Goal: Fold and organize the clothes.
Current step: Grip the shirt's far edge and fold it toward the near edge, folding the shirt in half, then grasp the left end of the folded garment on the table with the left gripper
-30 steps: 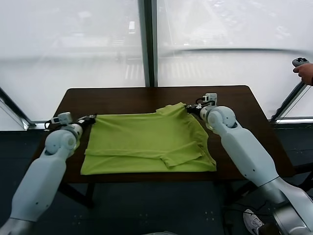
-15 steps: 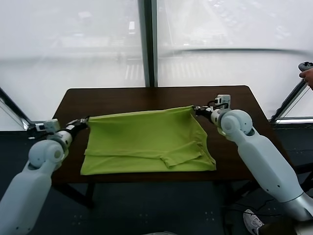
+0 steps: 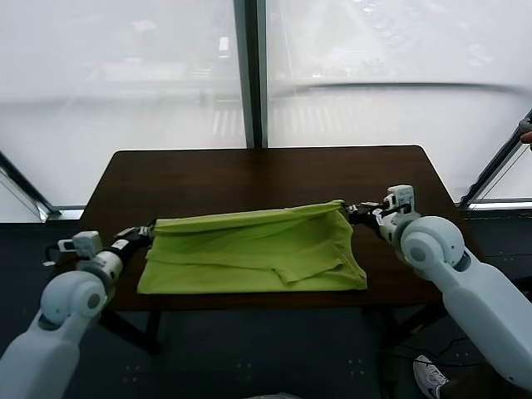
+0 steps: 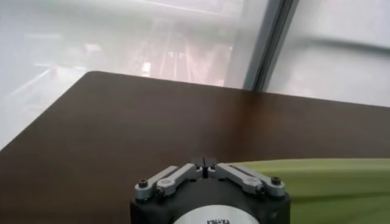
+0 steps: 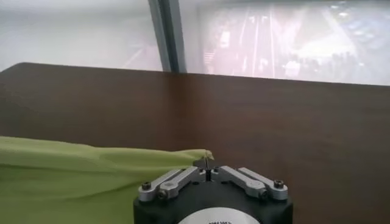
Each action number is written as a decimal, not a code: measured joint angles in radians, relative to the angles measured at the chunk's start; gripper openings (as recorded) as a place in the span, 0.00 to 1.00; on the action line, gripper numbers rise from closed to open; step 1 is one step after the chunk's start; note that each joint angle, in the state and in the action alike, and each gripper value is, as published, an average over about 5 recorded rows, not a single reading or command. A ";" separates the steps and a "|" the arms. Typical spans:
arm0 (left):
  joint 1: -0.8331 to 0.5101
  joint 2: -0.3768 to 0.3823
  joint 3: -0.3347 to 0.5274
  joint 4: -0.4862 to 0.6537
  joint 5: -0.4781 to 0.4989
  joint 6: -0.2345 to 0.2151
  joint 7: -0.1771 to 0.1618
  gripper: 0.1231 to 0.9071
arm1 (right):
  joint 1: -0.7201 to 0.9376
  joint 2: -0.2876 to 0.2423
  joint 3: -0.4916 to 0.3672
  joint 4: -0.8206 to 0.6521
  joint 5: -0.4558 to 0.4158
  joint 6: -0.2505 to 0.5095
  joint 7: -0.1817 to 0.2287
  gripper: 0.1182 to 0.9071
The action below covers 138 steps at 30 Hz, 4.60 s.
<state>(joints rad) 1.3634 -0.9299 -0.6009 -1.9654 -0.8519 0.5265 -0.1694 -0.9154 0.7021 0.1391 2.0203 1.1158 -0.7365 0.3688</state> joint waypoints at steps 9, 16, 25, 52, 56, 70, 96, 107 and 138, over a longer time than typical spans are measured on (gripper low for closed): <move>0.109 -0.019 -0.048 -0.061 0.019 0.004 0.003 0.04 | -0.075 -0.031 -0.012 0.046 -0.001 0.000 0.002 0.02; 0.176 -0.032 -0.079 -0.093 0.027 0.003 0.004 0.04 | -0.099 -0.051 -0.020 0.066 0.006 0.000 0.002 0.02; 0.240 -0.050 -0.110 -0.127 0.035 0.001 0.005 0.04 | -0.120 -0.081 -0.019 0.091 0.022 0.000 0.002 0.02; 0.238 -0.062 -0.154 -0.132 0.063 -0.012 -0.011 1.00 | -0.024 -0.044 0.043 0.028 -0.010 0.000 -0.063 0.98; 0.171 -0.058 -0.122 -0.096 0.068 -0.027 -0.014 1.00 | 0.017 0.006 0.031 -0.039 -0.059 0.000 -0.083 1.00; -0.018 -0.076 -0.015 0.092 0.066 -0.029 -0.005 0.99 | 0.065 0.175 -0.013 -0.237 -0.132 0.000 -0.104 0.97; -0.029 -0.077 -0.009 0.095 0.056 -0.019 0.009 0.03 | 0.018 0.236 0.018 -0.268 -0.217 0.122 -0.108 0.03; -0.022 -0.069 -0.027 0.098 0.052 -0.030 0.011 0.19 | -0.018 0.244 0.042 -0.244 -0.212 0.164 -0.151 0.17; 0.154 0.170 -0.227 0.027 -0.446 0.210 0.099 1.00 | -0.516 0.098 0.337 -0.023 -0.324 0.973 -0.447 1.00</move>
<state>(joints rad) 1.5172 -0.7604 -0.8281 -1.9384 -1.2975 0.7368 -0.0700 -1.4310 0.7998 0.4761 1.9975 0.7916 0.2363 -0.0781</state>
